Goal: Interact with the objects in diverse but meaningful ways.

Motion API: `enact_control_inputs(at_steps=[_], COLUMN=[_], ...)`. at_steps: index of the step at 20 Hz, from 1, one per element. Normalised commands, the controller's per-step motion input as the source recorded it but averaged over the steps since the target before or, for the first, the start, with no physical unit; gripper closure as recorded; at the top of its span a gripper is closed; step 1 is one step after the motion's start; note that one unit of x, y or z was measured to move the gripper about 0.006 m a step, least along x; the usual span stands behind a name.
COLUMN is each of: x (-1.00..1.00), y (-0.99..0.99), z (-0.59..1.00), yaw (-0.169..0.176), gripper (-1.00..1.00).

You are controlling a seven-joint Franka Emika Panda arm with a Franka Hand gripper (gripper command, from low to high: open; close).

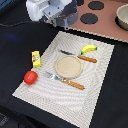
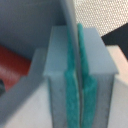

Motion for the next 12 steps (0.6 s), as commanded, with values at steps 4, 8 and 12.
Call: enact_control_inputs(at_steps=[4,8,12], x=[0.95,0.97,0.95], y=[0.36,0.46,0.51], z=[0.39,0.41,0.35], yaw=[-0.051,-0.031,-0.023], gripper=[1.00,1.00,1.00])
